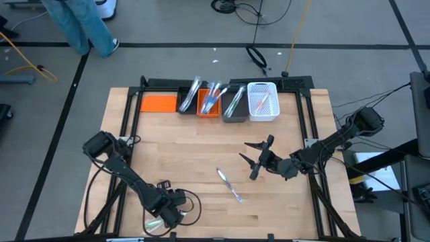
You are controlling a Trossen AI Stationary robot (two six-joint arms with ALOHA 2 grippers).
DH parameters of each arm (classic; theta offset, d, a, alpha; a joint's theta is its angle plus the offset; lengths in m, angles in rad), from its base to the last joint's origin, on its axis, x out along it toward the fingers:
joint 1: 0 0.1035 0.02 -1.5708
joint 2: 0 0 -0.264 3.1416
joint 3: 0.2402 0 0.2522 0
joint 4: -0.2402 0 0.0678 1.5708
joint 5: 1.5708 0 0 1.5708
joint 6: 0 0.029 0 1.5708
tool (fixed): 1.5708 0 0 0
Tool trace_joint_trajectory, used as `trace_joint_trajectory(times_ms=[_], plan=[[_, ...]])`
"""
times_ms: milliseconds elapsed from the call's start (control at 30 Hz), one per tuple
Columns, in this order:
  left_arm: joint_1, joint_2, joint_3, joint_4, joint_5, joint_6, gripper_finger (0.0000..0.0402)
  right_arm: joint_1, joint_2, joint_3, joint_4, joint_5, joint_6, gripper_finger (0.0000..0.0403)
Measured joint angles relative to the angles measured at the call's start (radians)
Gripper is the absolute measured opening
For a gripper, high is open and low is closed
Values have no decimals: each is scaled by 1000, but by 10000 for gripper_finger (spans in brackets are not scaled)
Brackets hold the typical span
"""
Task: Pick & Place Toothbrushes
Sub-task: Put the orange toothbrush into the white bin
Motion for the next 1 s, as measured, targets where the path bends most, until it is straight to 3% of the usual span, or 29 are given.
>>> trace_joint_trajectory(times_ms=[133,400,533,1000], plan=[[21,3,0,-4,25,26,169,0,0,0,-2,0,0,212],[53,3,-2,-14,33,76,15,0,0,0,-3,0,0,212],[70,-17,-5,-11,25,76,14,0,0,0,-3,0,0,212],[140,-224,-8,-38,-315,76,5,0,0,-1,-10,0,0,212]])
